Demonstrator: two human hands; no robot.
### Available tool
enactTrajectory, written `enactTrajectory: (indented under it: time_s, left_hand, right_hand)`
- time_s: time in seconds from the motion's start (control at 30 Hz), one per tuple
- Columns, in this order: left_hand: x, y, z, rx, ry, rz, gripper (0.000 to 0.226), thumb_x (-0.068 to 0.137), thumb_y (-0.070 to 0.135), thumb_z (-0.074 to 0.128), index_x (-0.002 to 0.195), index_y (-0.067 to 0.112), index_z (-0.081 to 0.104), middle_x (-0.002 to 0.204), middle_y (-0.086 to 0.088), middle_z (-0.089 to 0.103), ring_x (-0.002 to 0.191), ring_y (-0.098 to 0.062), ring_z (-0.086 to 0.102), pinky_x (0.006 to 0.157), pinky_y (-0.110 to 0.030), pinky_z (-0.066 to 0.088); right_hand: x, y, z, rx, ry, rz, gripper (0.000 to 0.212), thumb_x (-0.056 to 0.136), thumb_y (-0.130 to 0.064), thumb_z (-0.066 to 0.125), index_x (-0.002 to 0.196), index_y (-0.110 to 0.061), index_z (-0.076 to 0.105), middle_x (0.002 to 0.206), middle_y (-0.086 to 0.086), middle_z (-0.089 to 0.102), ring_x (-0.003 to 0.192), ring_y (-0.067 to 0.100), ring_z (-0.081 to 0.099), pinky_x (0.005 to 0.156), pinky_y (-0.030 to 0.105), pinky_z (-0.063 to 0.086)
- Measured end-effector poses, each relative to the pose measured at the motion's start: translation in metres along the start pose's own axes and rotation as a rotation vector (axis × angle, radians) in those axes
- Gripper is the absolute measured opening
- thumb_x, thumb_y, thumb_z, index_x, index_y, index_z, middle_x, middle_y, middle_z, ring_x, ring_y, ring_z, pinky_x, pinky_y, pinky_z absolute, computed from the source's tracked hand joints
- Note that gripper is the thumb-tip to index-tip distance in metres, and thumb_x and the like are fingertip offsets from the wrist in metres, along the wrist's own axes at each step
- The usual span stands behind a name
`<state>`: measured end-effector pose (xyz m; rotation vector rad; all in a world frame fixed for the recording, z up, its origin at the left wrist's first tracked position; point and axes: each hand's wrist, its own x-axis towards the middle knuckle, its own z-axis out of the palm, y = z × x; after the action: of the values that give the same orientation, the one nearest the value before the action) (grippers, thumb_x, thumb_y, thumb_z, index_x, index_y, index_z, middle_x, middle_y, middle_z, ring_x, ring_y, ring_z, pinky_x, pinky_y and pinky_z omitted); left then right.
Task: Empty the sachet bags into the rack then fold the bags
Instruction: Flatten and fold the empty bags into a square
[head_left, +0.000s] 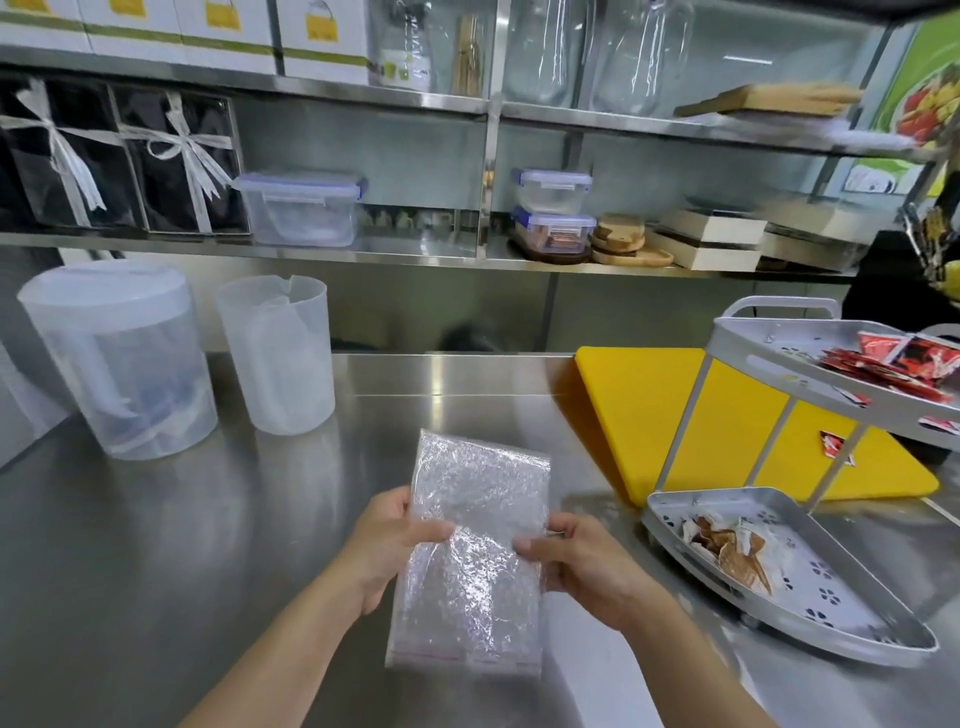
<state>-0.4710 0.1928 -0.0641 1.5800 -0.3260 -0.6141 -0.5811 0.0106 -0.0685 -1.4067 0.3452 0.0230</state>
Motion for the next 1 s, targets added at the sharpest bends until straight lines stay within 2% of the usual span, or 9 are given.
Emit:
enactTrajectory:
  time_s: [0.07,0.17,0.3,0.47,0.6,0.67,0.83,0.93,1.0]
  left_hand:
    - [-0.002,0.002,-0.004,0.012,-0.029,-0.024,0.03,0.069,0.004,0.076,0.096,0.01,0.064,0.096,-0.01,0.073,0.093,-0.027,0.068,0.086,-0.038,0.052]
    - [-0.007,0.004,-0.01,0.046,-0.065,-0.07,0.028,0.072,0.007,0.074,0.097,0.015,0.065,0.091,-0.005,0.074,0.079,-0.019,0.069,0.064,-0.03,0.053]
    - [-0.012,0.004,-0.015,0.048,-0.072,-0.064,0.023,0.078,0.005,0.068,0.099,0.011,0.064,0.082,-0.005,0.07,0.057,-0.007,0.062,0.047,-0.02,0.046]
    - [-0.017,0.007,-0.022,0.023,-0.132,-0.029,0.021,0.079,-0.003,0.063,0.099,0.002,0.06,0.088,-0.012,0.072,0.072,-0.018,0.066,0.059,-0.026,0.055]
    - [-0.017,0.006,-0.02,0.012,-0.081,-0.001,0.012,0.083,-0.004,0.056,0.092,0.003,0.061,0.078,-0.01,0.069,0.064,-0.018,0.064,0.057,-0.029,0.055]
    - [-0.016,0.004,-0.019,-0.024,-0.063,0.001,0.014,0.084,-0.006,0.054,0.087,0.006,0.06,0.08,-0.015,0.066,0.065,-0.02,0.063,0.057,-0.028,0.055]
    - [-0.015,0.003,-0.017,-0.134,-0.063,0.006,0.025,0.08,-0.017,0.052,0.072,0.003,0.065,0.062,-0.004,0.069,0.053,-0.008,0.065,0.045,-0.016,0.049]
    - [-0.015,0.001,-0.015,-0.176,-0.053,0.013,0.044,0.08,-0.022,0.043,0.059,0.006,0.071,0.067,-0.007,0.072,0.063,-0.015,0.067,0.055,-0.018,0.054]
    - [-0.016,0.001,-0.015,-0.28,-0.091,0.006,0.036,0.084,-0.012,0.044,0.074,0.008,0.072,0.077,-0.011,0.07,0.071,-0.021,0.063,0.059,-0.026,0.056]
  right_hand:
    - [-0.002,-0.005,0.0,-0.049,0.037,0.018,0.023,0.073,-0.003,0.073,0.093,0.007,0.065,0.072,0.004,0.07,0.062,0.016,0.061,0.056,0.023,0.049]
    - [-0.002,-0.006,-0.002,-0.102,0.073,0.03,0.027,0.073,-0.005,0.073,0.095,0.004,0.061,0.055,-0.007,0.06,0.049,0.006,0.041,0.048,0.018,0.036]
    - [0.0,-0.008,-0.001,-0.1,0.057,0.02,0.014,0.074,-0.001,0.071,0.087,0.002,0.068,0.051,-0.006,0.056,0.046,0.005,0.039,0.047,0.017,0.032]
    - [0.001,-0.007,-0.002,-0.056,0.065,-0.014,0.019,0.075,0.004,0.068,0.063,-0.011,0.071,0.047,-0.007,0.053,0.045,0.006,0.04,0.048,0.018,0.029]
    - [0.002,-0.005,-0.006,-0.031,0.045,-0.027,0.01,0.075,0.004,0.067,0.083,0.0,0.071,0.053,-0.002,0.061,0.045,0.005,0.046,0.045,0.016,0.036]
    - [0.002,-0.005,-0.008,0.0,0.032,-0.048,0.007,0.077,0.009,0.062,0.079,0.005,0.067,0.051,0.0,0.062,0.042,0.005,0.048,0.042,0.016,0.039]
    - [0.003,-0.003,-0.011,0.003,0.025,-0.119,0.036,0.078,0.02,0.049,0.066,-0.003,0.074,0.062,0.007,0.072,0.056,0.017,0.067,0.048,0.021,0.052]
    - [0.006,0.001,-0.012,0.037,0.054,-0.109,0.05,0.078,0.024,0.038,0.056,-0.004,0.074,0.061,0.01,0.07,0.057,0.02,0.063,0.053,0.024,0.049]
    - [0.008,0.006,-0.017,0.026,0.097,-0.125,0.054,0.077,0.023,0.034,0.052,-0.006,0.072,0.058,0.01,0.067,0.061,0.024,0.053,0.058,0.027,0.039]
